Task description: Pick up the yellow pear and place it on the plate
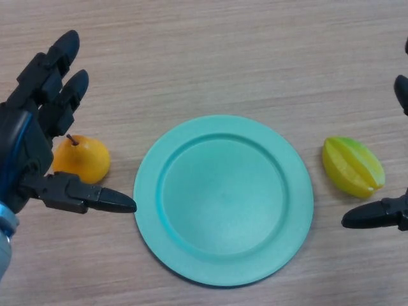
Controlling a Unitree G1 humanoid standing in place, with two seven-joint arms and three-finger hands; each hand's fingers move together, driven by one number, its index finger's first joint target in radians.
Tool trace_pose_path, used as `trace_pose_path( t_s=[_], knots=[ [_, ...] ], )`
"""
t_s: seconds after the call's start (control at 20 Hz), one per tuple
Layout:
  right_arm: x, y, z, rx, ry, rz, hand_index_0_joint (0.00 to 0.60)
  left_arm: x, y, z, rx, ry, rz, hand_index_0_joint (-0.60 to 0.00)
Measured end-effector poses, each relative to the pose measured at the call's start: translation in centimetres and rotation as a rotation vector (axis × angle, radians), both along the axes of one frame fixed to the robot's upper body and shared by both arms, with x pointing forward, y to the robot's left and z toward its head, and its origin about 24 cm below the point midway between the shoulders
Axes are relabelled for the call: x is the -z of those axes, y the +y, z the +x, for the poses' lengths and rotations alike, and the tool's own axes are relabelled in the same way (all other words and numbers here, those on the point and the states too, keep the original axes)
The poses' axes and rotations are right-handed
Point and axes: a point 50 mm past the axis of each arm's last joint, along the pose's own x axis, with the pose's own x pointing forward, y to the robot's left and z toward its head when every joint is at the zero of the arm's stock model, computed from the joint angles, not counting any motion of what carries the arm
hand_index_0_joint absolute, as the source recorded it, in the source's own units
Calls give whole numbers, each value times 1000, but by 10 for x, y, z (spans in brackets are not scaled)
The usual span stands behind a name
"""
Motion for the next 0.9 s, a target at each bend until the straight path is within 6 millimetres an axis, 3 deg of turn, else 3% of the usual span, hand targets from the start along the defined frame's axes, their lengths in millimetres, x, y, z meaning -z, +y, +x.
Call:
trace_pose_path(
  t_s=[0.3, 0.5, 0.9],
  knots=[
    [0, 0, -1, 3, 10, 1, 0, 1, 36, 14, -147, -111, 146, 0],
    [0, -1, -3, 5, 9, 0, 0, 16, 57, 25, -212, -87, 217, 0],
    [1, 1, -6, -5, 14, 15, 0, 66, 50, 46, -189, 66, 372, 0]
  ],
)
